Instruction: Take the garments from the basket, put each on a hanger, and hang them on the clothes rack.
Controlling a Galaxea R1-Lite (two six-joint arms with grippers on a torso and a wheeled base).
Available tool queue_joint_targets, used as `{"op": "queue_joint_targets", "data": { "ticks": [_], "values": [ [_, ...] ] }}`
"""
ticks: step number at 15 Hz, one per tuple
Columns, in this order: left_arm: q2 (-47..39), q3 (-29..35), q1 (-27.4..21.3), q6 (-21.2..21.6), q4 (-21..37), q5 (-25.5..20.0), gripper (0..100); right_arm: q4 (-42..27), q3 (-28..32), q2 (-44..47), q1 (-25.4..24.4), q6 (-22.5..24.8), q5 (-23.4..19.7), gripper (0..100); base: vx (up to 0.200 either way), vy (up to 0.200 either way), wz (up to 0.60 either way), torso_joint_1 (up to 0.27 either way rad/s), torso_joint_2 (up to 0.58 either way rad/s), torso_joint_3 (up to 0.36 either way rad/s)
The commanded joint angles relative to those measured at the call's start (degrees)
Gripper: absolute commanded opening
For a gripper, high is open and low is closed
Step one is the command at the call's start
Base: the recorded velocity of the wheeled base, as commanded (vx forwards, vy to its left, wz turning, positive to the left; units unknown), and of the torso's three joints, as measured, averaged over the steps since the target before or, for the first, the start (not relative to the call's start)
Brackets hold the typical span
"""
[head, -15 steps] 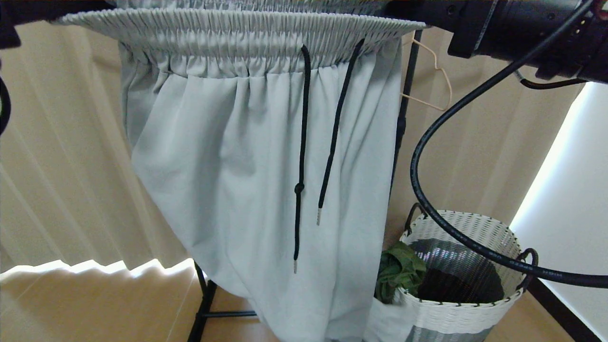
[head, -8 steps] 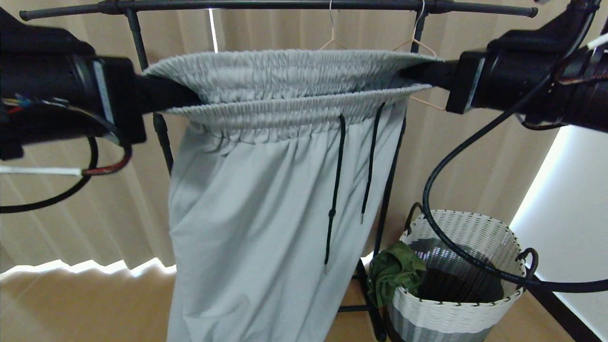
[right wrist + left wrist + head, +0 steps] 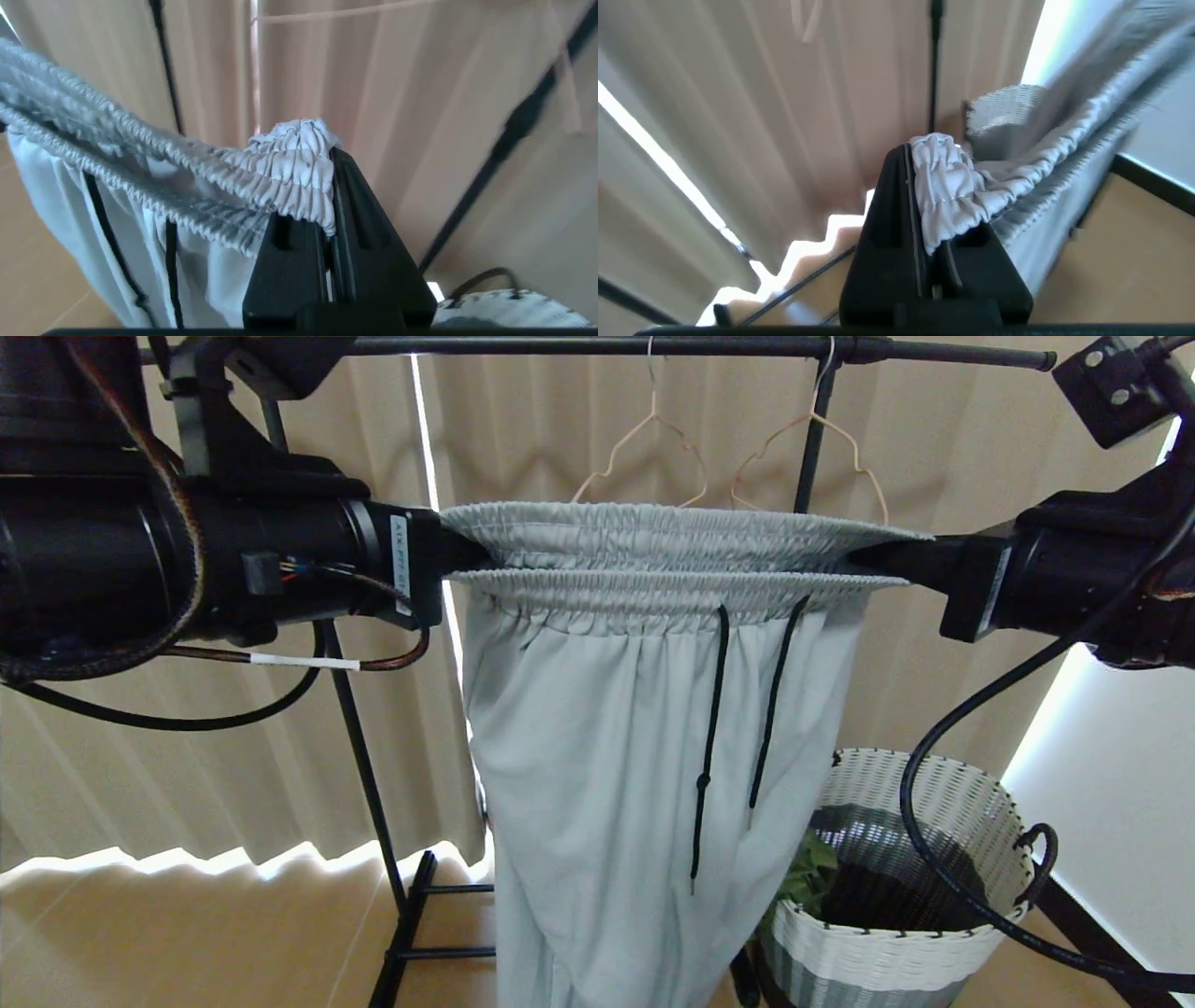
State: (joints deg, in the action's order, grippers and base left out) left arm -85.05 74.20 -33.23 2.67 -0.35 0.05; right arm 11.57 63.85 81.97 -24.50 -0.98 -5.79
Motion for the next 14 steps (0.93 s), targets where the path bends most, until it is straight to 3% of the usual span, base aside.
{"op": "queue_joint_targets", "data": {
  "ticks": [1,5,8,11,14],
  "values": [
    [-1.9,0.3,0.2,0.1,0.0,0.7,0,0.7,-0.5,-0.4,1.7,-0.1,0.0,0,0.0,0.0,0.0,0.0,0.0,0.0],
    [-2.1,0.1,0.2,-0.1,-0.2,0.6,0,-0.8,-1.2,-3.6,3.1,0.1,0.0,0,0.0,0.0,0.0,0.0,0.0,0.0],
    [-3.9,0.2,0.2,0.0,-0.3,0.4,0,-3.7,-6.8,-10.4,3.1,3.3,-0.7,0,0.0,0.0,0.0,0.0,0.0,0.0],
    [-7.7,0.4,0.1,-0.2,-4.1,0.2,0,-4.4,-11.8,-14.9,-0.8,4.1,-4.7,0,0.0,0.0,0.0,0.0,0.0,0.0],
    [-8.7,0.4,0.1,-0.3,-5.0,0.2,0,-4.2,-12.5,-15.1,-1.3,4.1,-4.8,0,0.0,0.0,0.0,0.0,0.0,0.0]
  ]
}}
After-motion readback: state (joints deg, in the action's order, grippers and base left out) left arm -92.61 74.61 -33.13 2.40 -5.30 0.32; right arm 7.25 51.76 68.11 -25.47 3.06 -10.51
